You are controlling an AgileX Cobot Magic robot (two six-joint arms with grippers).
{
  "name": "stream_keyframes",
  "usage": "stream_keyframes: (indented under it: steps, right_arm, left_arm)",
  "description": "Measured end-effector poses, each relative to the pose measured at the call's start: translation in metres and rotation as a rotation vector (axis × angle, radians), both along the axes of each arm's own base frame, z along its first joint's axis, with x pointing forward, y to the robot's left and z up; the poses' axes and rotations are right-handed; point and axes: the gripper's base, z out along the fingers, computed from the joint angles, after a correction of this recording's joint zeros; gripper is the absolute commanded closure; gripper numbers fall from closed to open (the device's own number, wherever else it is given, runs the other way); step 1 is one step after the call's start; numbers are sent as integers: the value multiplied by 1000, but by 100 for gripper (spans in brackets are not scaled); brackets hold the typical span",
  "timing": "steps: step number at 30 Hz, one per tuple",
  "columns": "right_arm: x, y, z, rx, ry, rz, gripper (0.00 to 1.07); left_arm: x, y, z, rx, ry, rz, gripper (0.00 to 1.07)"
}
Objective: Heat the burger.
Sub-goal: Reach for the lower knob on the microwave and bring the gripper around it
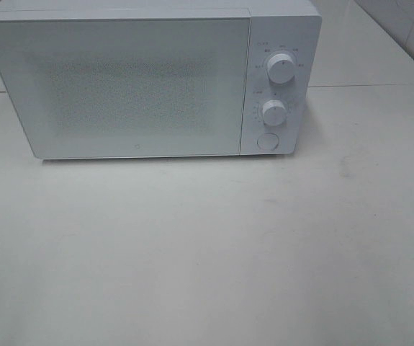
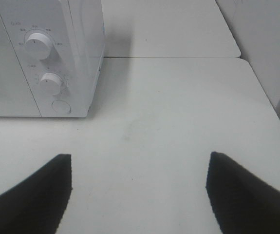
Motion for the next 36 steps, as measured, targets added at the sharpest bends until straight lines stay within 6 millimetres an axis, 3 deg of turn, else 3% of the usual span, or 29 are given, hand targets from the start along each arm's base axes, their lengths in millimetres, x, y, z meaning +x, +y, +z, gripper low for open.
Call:
stream_keyframes:
  steps: [10, 12, 18, 20, 23, 36]
  right_arm:
    - [41, 3, -2, 8, -22, 8, 31]
    - [61, 4, -8, 19, 3, 6, 31]
    - [82, 5, -14, 29, 10, 5, 31]
    - [104, 7, -22, 33, 0, 9, 31]
    - [120, 8, -28, 36, -14, 12, 31]
    - [174, 11, -62, 22, -99, 34, 31]
  left_arm:
    - [0, 0, 0, 0, 0, 0, 6]
    - [0, 0, 0, 0, 0, 0, 6]
    - [0, 0, 0, 0, 0, 0, 6]
    - [0, 0, 0, 0, 0, 0, 6]
    - [0, 0, 0, 0, 0, 0, 6]
    - [0, 0, 0, 0, 0, 0, 6]
